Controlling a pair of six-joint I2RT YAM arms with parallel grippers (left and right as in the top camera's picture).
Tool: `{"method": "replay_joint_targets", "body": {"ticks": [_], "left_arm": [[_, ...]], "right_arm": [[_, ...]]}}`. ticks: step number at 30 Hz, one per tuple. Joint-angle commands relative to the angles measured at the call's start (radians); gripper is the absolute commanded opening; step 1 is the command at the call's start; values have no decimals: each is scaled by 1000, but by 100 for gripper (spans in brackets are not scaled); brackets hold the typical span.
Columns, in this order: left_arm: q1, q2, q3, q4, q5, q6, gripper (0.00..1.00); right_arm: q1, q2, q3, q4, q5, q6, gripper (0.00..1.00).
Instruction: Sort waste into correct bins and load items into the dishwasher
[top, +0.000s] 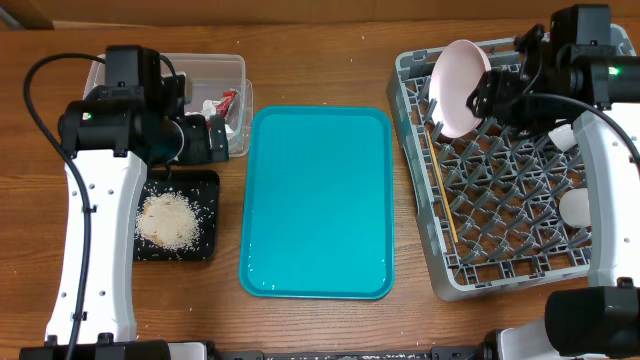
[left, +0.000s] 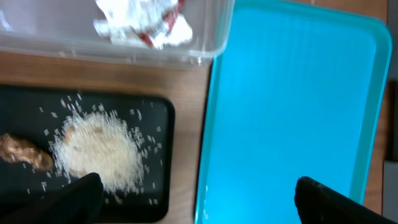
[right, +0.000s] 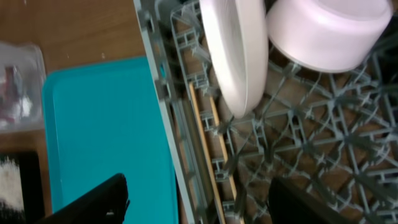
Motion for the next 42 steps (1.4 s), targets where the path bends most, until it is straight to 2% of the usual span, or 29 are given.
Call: {"method": "replay_joint_targets", "body": {"ticks": [1,8,13,18,24,25,26,30,32,42], "left_arm": [[5,7,8,-56,7,29,100],[6,-14,7,-180,7,34,100],[6,-109,-37,-150,6,64,100],[6,-299,-181,-12,0,63,100],[6,-589,-421,188,-19,35,100],[6,-636,-460,216,-19,13,100],[6,-678,-494,233,-19,1,100],[6,-776,-577,285,-19,-1,100],[6,-782,-580,256,-19,-1,100],[6,-770,-581,184,-19,-1,100]], "right_arm": [[-2,-2,3,-37,-8,-62,72],[-2,-10,3,-156,5,-53,59],[-2,-61,-16,-159,63,-29,57],[-2,-220,-158,-35,68,-28,57],[-2,-538,-497,259,74,-50,59],[-2,-595,-557,308,89,-51,68],[-2,-647,-612,352,107,-51,100],[-2,-799,-760,422,142,-51,100],[-2,-836,-793,421,138,-51,100],[-2,-807,-803,375,138,-51,100]]}}
